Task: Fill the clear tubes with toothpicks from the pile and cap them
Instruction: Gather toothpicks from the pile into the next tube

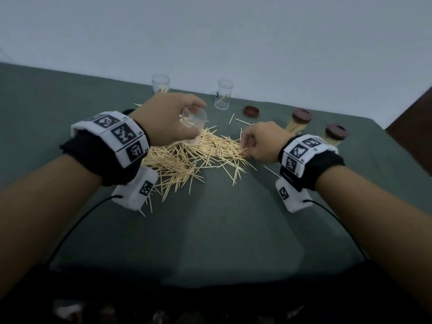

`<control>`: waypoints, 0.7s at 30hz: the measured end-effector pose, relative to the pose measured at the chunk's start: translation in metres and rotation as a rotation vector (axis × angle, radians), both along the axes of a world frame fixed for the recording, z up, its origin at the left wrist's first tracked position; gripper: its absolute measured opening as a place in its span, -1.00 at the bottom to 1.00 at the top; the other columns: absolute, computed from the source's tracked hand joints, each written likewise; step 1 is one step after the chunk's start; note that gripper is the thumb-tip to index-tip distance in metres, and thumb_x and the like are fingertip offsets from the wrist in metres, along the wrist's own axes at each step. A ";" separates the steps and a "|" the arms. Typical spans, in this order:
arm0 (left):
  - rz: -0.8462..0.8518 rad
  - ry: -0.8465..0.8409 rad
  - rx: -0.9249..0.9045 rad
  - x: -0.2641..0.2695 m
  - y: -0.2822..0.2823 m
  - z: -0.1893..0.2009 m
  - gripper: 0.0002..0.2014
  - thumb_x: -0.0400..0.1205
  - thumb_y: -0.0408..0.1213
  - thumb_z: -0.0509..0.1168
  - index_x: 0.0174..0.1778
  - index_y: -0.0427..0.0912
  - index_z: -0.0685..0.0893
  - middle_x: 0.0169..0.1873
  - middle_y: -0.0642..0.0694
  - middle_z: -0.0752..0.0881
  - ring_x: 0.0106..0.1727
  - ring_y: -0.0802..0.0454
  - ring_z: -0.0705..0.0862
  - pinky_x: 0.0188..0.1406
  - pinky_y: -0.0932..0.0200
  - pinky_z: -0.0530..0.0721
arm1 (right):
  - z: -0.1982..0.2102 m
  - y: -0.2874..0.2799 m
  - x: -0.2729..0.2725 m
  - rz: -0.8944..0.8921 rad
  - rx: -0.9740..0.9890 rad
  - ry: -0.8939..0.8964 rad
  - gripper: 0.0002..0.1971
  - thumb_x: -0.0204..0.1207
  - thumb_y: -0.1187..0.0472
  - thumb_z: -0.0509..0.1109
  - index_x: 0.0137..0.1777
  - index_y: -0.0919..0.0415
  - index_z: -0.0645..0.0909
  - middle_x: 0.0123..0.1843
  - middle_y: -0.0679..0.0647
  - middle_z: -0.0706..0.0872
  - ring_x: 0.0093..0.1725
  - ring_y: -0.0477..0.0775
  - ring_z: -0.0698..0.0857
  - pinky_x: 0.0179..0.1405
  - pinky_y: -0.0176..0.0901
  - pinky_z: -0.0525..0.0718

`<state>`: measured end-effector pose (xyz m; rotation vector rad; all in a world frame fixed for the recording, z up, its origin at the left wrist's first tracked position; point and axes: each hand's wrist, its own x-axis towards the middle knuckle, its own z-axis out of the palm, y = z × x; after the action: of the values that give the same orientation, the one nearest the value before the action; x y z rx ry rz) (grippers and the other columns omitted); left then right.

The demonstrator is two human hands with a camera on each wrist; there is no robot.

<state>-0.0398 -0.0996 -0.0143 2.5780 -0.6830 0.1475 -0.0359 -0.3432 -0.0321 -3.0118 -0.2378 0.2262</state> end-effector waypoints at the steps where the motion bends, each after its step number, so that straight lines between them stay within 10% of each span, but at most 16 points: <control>1: 0.000 0.000 -0.004 0.001 0.002 0.000 -0.43 0.55 -0.10 0.45 0.50 -0.01 0.52 0.21 0.07 0.69 0.13 0.21 0.57 0.09 0.29 0.43 | 0.002 0.000 0.006 -0.036 0.036 -0.034 -0.83 0.49 0.27 0.36 -0.08 -0.03 0.69 -0.02 -0.06 0.67 0.04 0.02 0.66 -0.08 -0.25 0.53; 10: 0.021 0.021 -0.013 0.011 0.008 -0.004 -0.44 0.54 -0.12 0.46 0.49 0.02 0.53 0.07 0.22 0.60 0.11 0.23 0.57 0.01 0.34 0.39 | -0.002 -0.013 0.080 -0.198 -0.120 0.006 -0.48 0.63 -0.05 0.26 0.57 0.07 0.40 0.49 0.15 0.53 0.39 0.24 0.57 0.32 -0.02 0.50; 21: 0.038 0.014 -0.046 0.027 0.011 -0.005 -0.44 0.53 -0.10 0.46 0.48 0.07 0.54 0.18 0.16 0.66 0.15 0.22 0.58 0.07 0.34 0.40 | -0.011 0.010 0.106 -0.118 0.253 0.125 -0.75 0.63 -0.01 0.31 -0.09 0.07 0.77 -0.26 0.02 0.82 -0.41 -0.05 0.76 -0.37 -0.32 0.69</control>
<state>-0.0125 -0.0889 -0.0195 2.5470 -0.6189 0.1558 0.0698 -0.3328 -0.0428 -2.7379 -0.0697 0.3436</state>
